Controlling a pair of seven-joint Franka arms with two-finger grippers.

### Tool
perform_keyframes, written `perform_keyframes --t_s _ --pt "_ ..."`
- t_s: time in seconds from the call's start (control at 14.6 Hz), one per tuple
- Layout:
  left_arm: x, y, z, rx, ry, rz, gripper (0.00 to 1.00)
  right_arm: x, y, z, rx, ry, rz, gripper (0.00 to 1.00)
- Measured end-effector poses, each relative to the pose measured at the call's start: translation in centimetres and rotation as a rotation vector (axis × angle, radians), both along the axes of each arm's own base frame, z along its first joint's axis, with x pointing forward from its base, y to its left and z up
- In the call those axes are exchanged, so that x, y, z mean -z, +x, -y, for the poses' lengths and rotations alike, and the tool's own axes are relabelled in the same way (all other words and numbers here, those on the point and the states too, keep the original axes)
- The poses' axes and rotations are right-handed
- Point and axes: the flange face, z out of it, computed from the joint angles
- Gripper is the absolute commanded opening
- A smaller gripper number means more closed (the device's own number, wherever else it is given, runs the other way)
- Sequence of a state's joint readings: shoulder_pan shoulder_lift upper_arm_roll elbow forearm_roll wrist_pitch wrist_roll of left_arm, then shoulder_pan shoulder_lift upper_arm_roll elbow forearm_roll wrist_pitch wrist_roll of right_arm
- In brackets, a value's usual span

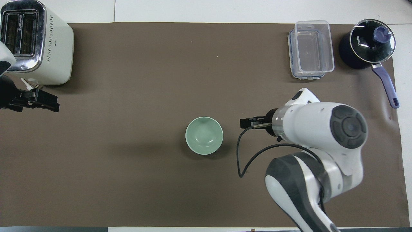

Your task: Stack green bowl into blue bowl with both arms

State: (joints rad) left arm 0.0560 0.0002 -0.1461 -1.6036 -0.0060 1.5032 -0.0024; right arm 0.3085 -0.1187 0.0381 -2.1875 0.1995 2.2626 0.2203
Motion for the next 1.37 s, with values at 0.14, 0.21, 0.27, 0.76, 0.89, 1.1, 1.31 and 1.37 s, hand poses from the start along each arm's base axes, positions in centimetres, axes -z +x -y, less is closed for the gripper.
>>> perform_keyframes --t_s 0.14,0.21,0.27,0.76,0.89,1.1,1.31,1.37 --pt "0.0 0.0 0.0 0.0 0.0 0.0 1.0 -1.8 0.3 3.7 0.063 0.003 0.001 1.0" --pt "0.0 0.0 0.0 0.0 0.0 0.0 1.0 -2.3 0.4 5.4 0.092 0.0 -0.001 1.0" --pt "0.0 0.0 0.0 0.0 0.0 0.0 1.0 -2.6 0.7 7.0 0.114 -0.009 0.0 1.0" --pt "0.0 0.0 -0.5 -0.009 0.0 0.0 1.0 -8.1 3.5 14.8 0.189 -0.134 -0.058 1.0" --pt "0.0 0.0 -0.5 -0.01 0.0 0.0 1.0 -9.7 4.5 16.0 0.198 -0.16 -0.074 1.0" --pt "0.0 0.0 -0.5 -0.01 0.0 0.0 1.0 -11.4 5.6 16.3 0.195 -0.186 -0.099 1.0" --pt "0.0 0.0 -0.5 -0.01 0.0 0.0 1.0 -12.4 6.0 16.3 0.191 -0.19 -0.127 1.0" --pt "0.0 0.0 -0.5 -0.01 0.0 0.0 1.0 -12.6 6.0 16.3 0.184 -0.192 -0.14 1.0"
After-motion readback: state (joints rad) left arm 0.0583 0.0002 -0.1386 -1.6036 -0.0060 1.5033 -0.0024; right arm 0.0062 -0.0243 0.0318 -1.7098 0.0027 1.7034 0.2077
